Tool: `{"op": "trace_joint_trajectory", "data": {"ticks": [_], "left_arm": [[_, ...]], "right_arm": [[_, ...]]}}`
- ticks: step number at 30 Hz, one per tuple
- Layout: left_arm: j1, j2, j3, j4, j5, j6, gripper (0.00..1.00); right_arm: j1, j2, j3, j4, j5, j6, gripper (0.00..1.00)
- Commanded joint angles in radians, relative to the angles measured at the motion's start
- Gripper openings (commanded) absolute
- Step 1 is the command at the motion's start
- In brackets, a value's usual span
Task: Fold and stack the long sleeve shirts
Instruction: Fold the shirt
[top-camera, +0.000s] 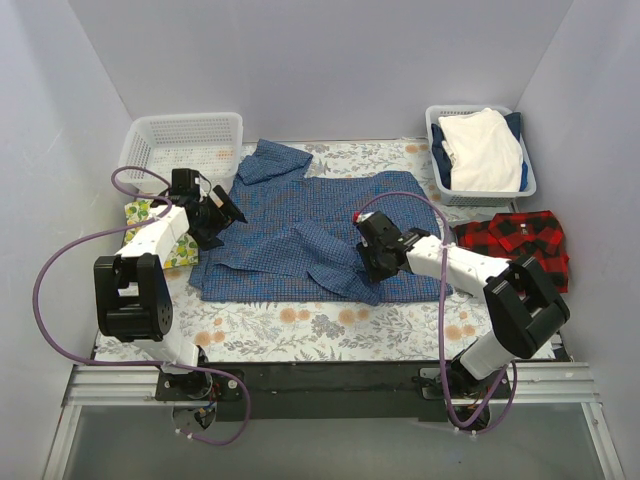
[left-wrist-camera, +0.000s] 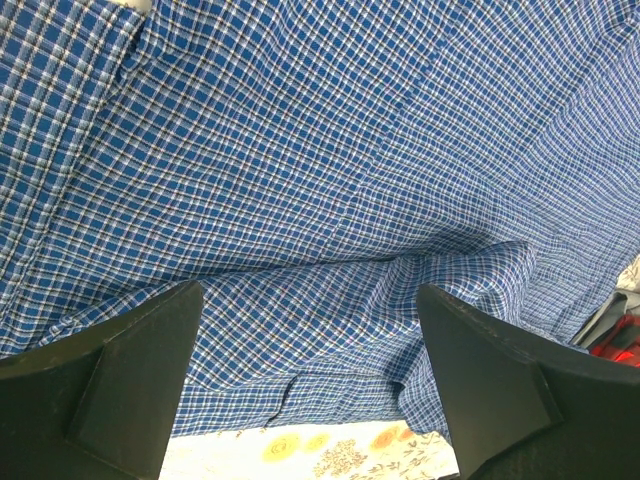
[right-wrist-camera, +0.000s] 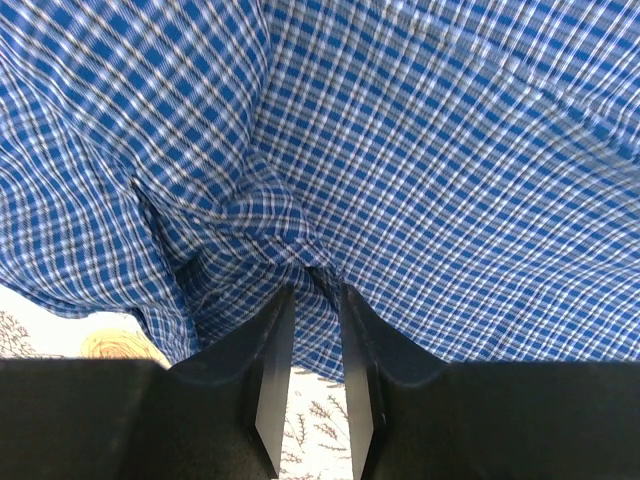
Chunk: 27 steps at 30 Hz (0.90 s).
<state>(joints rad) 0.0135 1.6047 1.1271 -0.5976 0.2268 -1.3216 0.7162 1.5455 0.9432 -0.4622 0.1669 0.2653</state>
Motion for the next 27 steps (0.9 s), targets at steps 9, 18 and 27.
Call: {"op": "trace_joint_trajectory", "data": {"ticks": [9, 18, 27], "left_arm": [[0.002, -0.002, 0.033, -0.005, -0.017, 0.015, 0.89], [0.0, -0.005, 0.0, 0.001, -0.017, 0.018, 0.89], [0.0, 0.04, -0.104, 0.055, -0.029, 0.012, 0.89]], "right_arm": [[-0.014, 0.039, 0.043, 0.086, -0.03, -0.028, 0.51], [-0.017, -0.011, 0.095, 0.042, 0.085, -0.024, 0.01], [-0.018, -0.024, 0.353, -0.033, 0.41, -0.234, 0.01]]}}
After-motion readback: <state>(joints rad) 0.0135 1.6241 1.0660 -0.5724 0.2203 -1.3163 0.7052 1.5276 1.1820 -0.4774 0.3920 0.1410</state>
